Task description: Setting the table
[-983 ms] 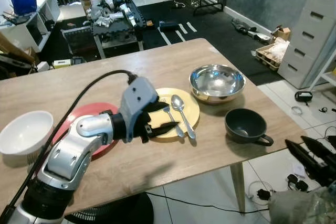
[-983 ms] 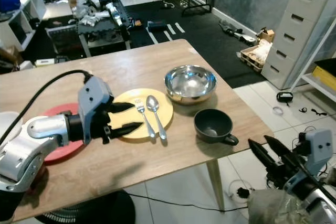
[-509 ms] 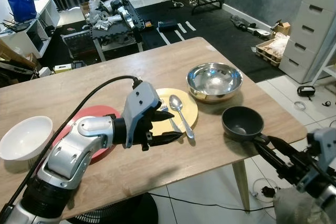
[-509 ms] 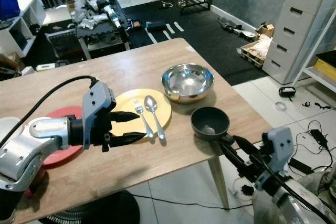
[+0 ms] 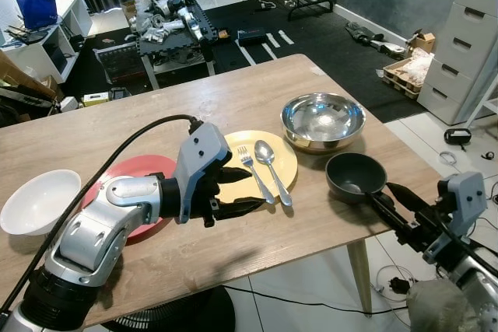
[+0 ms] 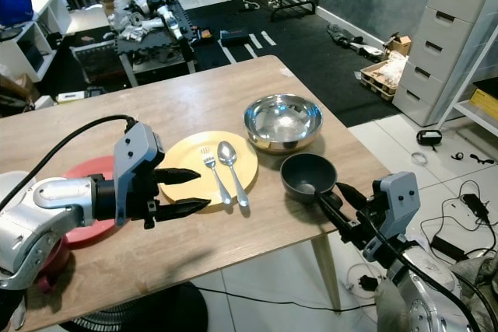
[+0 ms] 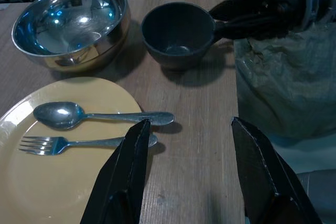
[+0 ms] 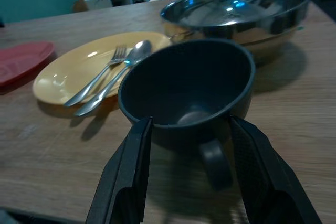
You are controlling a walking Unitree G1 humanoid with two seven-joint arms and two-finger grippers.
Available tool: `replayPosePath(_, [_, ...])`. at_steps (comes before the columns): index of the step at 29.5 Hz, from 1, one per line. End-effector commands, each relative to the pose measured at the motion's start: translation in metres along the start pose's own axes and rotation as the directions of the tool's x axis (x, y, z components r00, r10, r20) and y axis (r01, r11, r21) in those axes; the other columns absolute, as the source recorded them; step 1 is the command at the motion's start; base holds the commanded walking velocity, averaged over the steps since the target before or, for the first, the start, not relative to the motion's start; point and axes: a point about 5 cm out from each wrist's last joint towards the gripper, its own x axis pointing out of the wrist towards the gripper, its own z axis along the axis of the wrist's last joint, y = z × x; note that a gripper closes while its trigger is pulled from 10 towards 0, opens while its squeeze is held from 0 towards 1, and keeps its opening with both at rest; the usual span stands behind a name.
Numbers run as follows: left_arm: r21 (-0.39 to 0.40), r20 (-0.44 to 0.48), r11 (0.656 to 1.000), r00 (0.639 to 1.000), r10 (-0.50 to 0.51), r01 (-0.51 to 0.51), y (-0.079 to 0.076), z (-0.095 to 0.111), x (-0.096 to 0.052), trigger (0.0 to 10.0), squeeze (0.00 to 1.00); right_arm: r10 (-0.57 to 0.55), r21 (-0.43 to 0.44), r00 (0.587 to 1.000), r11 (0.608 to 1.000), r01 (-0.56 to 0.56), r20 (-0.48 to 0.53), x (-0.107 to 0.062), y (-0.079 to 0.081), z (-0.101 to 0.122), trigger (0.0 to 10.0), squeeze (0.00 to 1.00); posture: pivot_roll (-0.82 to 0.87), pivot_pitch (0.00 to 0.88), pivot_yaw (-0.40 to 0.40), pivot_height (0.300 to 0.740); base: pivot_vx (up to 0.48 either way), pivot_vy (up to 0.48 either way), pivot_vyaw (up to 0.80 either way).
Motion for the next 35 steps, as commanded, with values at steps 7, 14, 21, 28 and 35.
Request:
replayPosePath(7, [-0.018, -0.007, 1.000, 1.000, 0.025, -0.025, 0.002, -0.003, -0.004, 10.0, 0.00, 0.015, -0.004, 0.999, 1.000, -0.015, -0.043, 0.002, 0.003, -0.011, 10.0, 0.00, -0.03, 0.000, 0.202, 0.740, 0.000, 0.000, 0.00])
replayPosePath(14, [-0.021, -0.001, 0.999, 0.999, 0.036, -0.036, 0.003, -0.003, -0.002, 10.0, 0.00, -0.024, -0.022, 1.000, 0.999, 0.023, -0.015, 0.009, 0.001, -0.009, 4.2, 0.00, -0.03, 0.000, 0.199, 0.740, 0.000, 0.000, 0.00])
replayPosePath(21, [-0.023, 0.001, 0.999, 0.999, 0.047, -0.047, 0.003, -0.003, -0.002, 10.0, 0.00, -0.056, -0.031, 0.998, 0.998, 0.057, 0.020, 0.016, -0.001, -0.006, 0.0, 0.00, -0.03, 0.000, 0.193, 0.740, 0.000, 0.000, 0.00])
replayPosePath(28, [-0.026, 0.004, 0.998, 0.999, 0.054, -0.054, 0.002, -0.004, 0.000, 10.0, 0.00, -0.035, -0.015, 0.998, 0.999, 0.036, 0.058, 0.017, 0.000, 0.001, 0.0, 0.00, -0.04, 0.000, 0.186, 0.740, 0.000, 0.000, 0.00])
replayPosePath(35, [-0.027, 0.007, 0.998, 0.999, 0.054, -0.054, 0.001, -0.004, 0.002, 10.0, 0.00, -0.008, -0.032, 0.996, 0.999, 0.011, 0.083, 0.019, 0.003, 0.010, 0.0, 0.00, -0.04, 0.000, 0.184, 0.740, 0.000, 0.000, 0.00])
